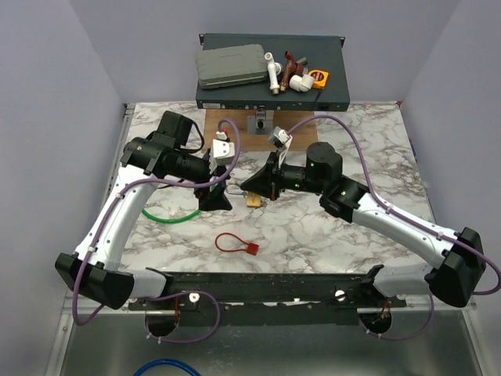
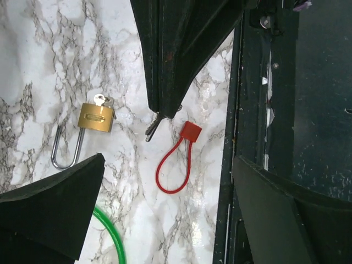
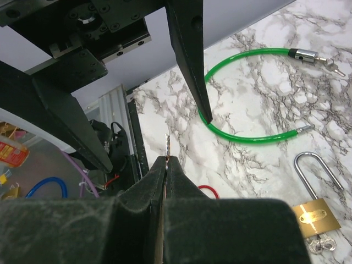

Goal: Unlock with the key
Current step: Pick up the key from the center of the board.

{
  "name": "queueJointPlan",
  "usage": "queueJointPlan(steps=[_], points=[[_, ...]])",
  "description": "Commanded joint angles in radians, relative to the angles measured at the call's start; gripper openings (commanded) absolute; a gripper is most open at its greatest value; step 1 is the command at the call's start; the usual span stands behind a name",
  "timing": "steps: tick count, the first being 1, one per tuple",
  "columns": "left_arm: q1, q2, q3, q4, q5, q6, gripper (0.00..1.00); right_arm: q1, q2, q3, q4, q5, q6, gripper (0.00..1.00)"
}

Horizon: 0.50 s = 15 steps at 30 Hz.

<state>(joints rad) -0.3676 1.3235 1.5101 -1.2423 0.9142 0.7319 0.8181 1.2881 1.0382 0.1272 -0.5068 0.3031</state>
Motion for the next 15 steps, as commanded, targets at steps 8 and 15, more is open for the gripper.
queueJointPlan(steps=[8, 15], points=[[0.206, -0.048, -0.001, 0.193, 0.424, -0.172, 0.99, -0.058, -0.103, -0.051, 0.161, -0.070, 0.080, 0.01], [0.176, -0.074, -0.174, 0.404, 0.609, -0.302, 0.98, -0.071, -0.067, -0.014, 0.406, -0.142, 0.231, 0.01]])
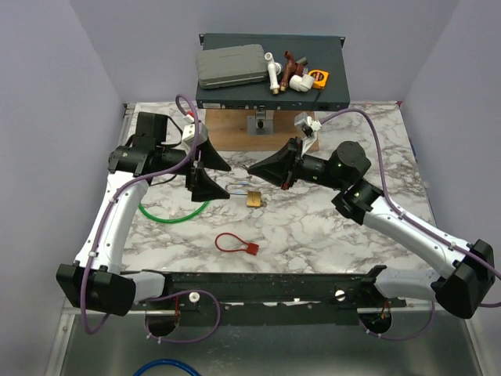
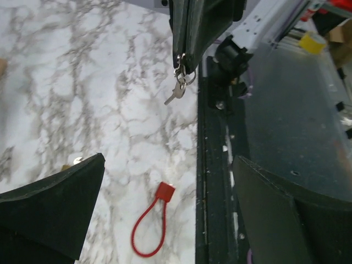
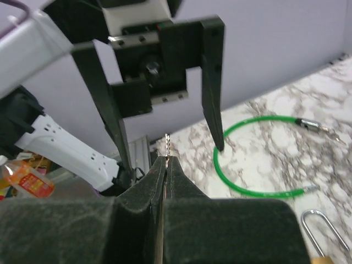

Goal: Unlock with the key
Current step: Pick up the key from the center of the board.

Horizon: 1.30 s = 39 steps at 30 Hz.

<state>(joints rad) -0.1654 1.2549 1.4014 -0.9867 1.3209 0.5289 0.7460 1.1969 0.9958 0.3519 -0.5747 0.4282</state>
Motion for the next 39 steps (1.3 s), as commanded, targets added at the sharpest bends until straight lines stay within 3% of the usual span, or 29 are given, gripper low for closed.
queueJointPlan(steps=[1, 7, 10, 12, 15, 19, 24, 27, 30, 32, 36, 39], points=[[-0.037, -0.006, -0.066, 0.158, 0.205, -0.099, 0.99, 0.001, 0.035, 0.036, 0.207, -0.086, 0.125, 0.01], [-0.043, -0.016, -0.072, 0.371, 0.156, -0.315, 0.99, 0.000, 0.087, 0.053, 0.366, -0.118, 0.244, 0.01], [-0.042, -0.018, -0.062, 0.503, 0.128, -0.518, 0.99, 0.001, 0.121, 0.068, 0.435, -0.132, 0.296, 0.01], [-0.032, -0.020, -0.006, 0.435, 0.107, -0.523, 0.99, 0.000, 0.134, 0.080, 0.467, -0.132, 0.326, 0.01], [0.007, -0.043, 0.118, 0.206, 0.167, -0.438, 0.99, 0.001, 0.130, 0.111, 0.469, -0.143, 0.335, 0.01], [0.020, -0.060, 0.204, -0.034, -0.042, -0.423, 0.99, 0.000, 0.090, 0.123, 0.445, -0.125, 0.305, 0.01], [0.021, -0.013, 0.151, -0.022, 0.113, -0.397, 0.99, 0.001, 0.056, 0.147, 0.370, -0.123, 0.268, 0.01], [-0.007, -0.097, 0.061, 0.172, 0.045, -0.473, 0.99, 0.001, 0.057, 0.166, 0.367, -0.126, 0.271, 0.01], [-0.023, -0.318, -0.246, 0.859, -0.025, -0.774, 0.99, 0.001, 0.070, 0.177, 0.406, -0.134, 0.300, 0.01], [-0.042, -0.379, -0.360, 1.113, -0.080, -0.892, 0.99, 0.001, 0.088, 0.180, 0.445, -0.136, 0.331, 0.01], [-0.074, -0.345, -0.321, 1.110, -0.100, -0.910, 0.93, 0.001, 0.125, 0.190, 0.522, -0.152, 0.396, 0.01], [-0.079, -0.360, -0.372, 1.291, -0.102, -0.996, 0.92, 0.001, 0.146, 0.193, 0.575, -0.164, 0.444, 0.01]])
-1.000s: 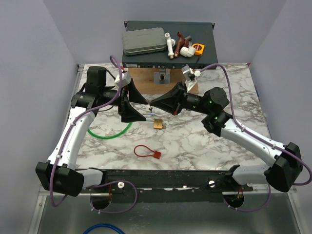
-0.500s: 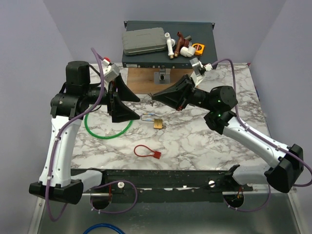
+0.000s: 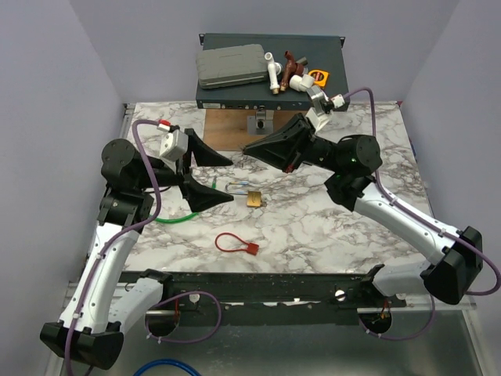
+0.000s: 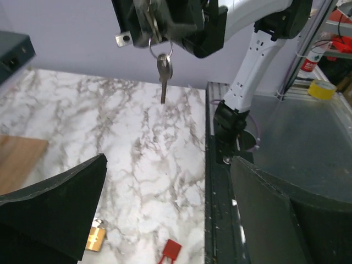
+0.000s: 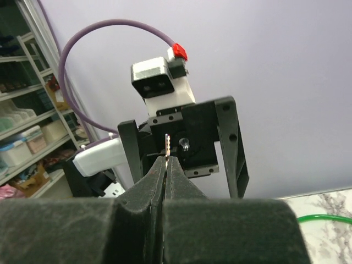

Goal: Unlock with the key
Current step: Pick up the key from the center of the board.

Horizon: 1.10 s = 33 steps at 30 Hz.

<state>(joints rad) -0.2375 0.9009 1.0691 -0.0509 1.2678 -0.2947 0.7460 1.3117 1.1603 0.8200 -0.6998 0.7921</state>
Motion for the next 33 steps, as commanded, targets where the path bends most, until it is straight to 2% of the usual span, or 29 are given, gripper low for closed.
queueJointPlan(steps=[1, 10, 14, 21, 26, 29, 33], points=[[-0.014, -0.010, -0.051, 0.379, -0.054, -0.187, 0.92, 0.001, 0.035, 0.026, 0.127, -0.042, 0.095, 0.01], [-0.057, 0.023, -0.058, 0.442, -0.097, -0.207, 0.92, 0.001, 0.054, 0.007, 0.217, -0.057, 0.160, 0.01], [-0.074, 0.040, -0.030, 0.442, -0.097, -0.228, 0.89, 0.001, 0.078, 0.002, 0.270, -0.066, 0.194, 0.01], [-0.114, 0.045, -0.023, 0.452, -0.085, -0.240, 0.75, 0.001, 0.120, 0.006, 0.340, -0.056, 0.228, 0.01], [-0.117, 0.040, -0.023, 0.464, -0.092, -0.248, 0.59, 0.000, 0.153, 0.015, 0.374, -0.054, 0.250, 0.01], [-0.118, 0.039, -0.025, 0.465, -0.101, -0.247, 0.56, 0.001, 0.168, 0.019, 0.390, -0.052, 0.259, 0.01], [-0.118, 0.040, -0.026, 0.457, -0.133, -0.230, 0.42, 0.000, 0.176, 0.017, 0.395, -0.044, 0.257, 0.01]])
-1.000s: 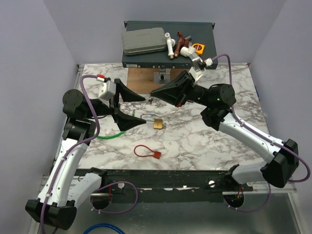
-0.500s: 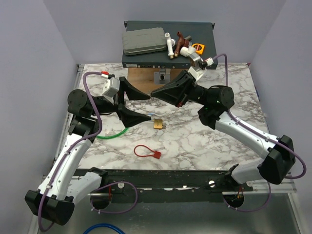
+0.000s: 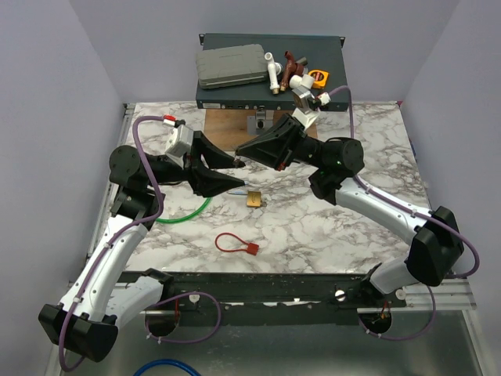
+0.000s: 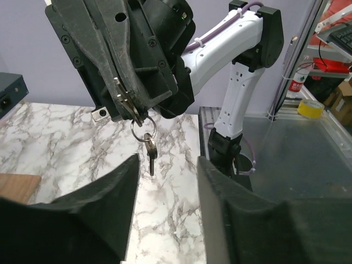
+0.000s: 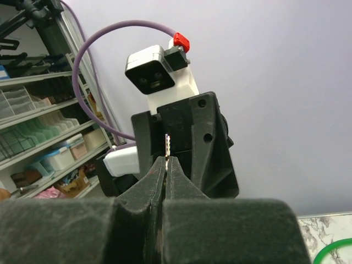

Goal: Unlock with the key
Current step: Pick up the key from the center of the board.

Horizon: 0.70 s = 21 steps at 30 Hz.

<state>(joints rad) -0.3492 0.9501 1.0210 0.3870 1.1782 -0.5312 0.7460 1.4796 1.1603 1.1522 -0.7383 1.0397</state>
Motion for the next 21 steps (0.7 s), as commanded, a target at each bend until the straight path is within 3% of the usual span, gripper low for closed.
queueJointPlan(steps=[1, 15, 18, 21], points=[[-0.005, -0.008, 0.021, 0.018, -0.050, 0.009, 0.39, 0.001, 0.008, 0.016, 0.062, -0.004, 0.007, 0.01], [-0.004, -0.017, 0.013, 0.026, -0.052, 0.023, 0.10, 0.001, 0.007, 0.007, 0.061, -0.001, 0.000, 0.01], [0.000, -0.023, 0.011, 0.032, -0.046, 0.028, 0.00, 0.001, 0.005, 0.001, 0.063, 0.000, 0.003, 0.01], [0.005, -0.031, 0.010, 0.023, -0.040, 0.036, 0.00, 0.001, -0.002, -0.009, 0.061, 0.003, -0.002, 0.01]])
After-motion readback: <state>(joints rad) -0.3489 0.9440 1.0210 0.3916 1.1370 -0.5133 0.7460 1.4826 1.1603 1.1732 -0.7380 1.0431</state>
